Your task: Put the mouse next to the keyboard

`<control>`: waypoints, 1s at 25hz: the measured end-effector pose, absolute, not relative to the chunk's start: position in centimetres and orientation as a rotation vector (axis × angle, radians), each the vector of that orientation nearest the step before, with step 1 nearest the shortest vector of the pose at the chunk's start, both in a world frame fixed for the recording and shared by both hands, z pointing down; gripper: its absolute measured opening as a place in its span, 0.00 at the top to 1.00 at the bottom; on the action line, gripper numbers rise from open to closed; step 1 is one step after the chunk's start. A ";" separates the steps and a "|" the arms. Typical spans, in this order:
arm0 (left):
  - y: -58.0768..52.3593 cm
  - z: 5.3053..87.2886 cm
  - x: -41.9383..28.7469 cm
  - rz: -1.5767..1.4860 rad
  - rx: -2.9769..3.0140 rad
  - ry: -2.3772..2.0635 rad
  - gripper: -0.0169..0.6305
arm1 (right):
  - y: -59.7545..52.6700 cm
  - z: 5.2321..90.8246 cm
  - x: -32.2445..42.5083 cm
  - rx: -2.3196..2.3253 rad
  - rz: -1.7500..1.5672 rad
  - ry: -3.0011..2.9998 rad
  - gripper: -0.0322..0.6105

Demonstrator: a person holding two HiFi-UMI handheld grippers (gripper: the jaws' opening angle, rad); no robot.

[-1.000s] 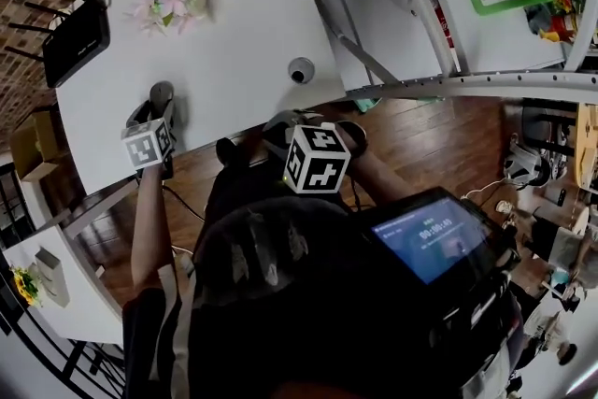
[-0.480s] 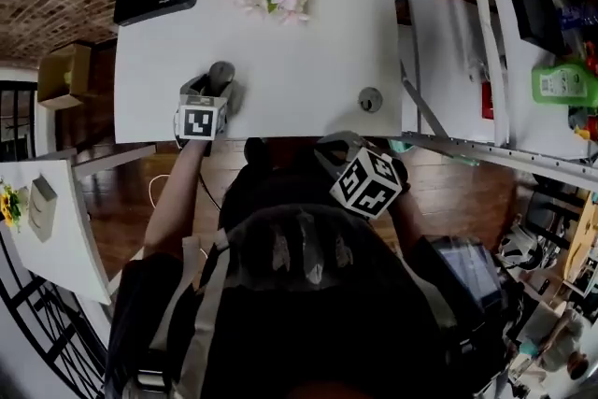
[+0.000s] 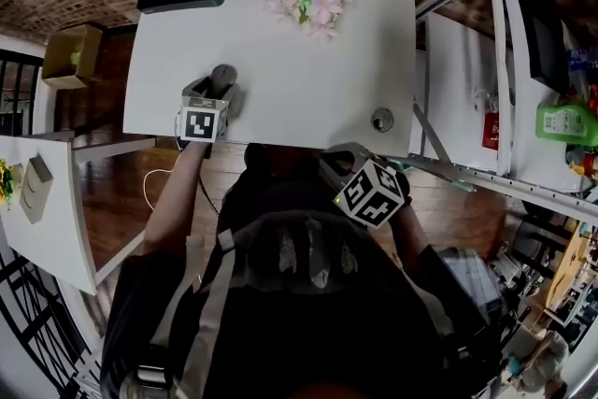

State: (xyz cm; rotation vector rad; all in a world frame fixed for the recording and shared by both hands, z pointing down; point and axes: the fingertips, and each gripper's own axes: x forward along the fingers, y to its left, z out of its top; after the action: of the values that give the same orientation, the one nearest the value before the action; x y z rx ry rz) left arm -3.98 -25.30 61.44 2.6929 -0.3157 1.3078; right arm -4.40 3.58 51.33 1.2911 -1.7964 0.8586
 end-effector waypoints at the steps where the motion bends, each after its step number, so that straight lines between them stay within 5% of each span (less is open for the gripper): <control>1: -25.6 61.4 -4.2 1.304 2.690 -0.326 0.57 | 3.4 51.3 -4.4 1.287 0.857 -1.797 0.94; 25: -32.6 61.5 -9.5 1.232 2.623 -0.496 0.56 | -0.7 51.9 -7.0 1.167 0.865 -1.821 0.94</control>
State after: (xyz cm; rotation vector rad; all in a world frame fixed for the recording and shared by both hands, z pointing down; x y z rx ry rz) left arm -9.51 -32.60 61.50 2.6226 -0.4964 1.2325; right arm -6.97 -0.68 51.89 1.1670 -1.8213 0.8651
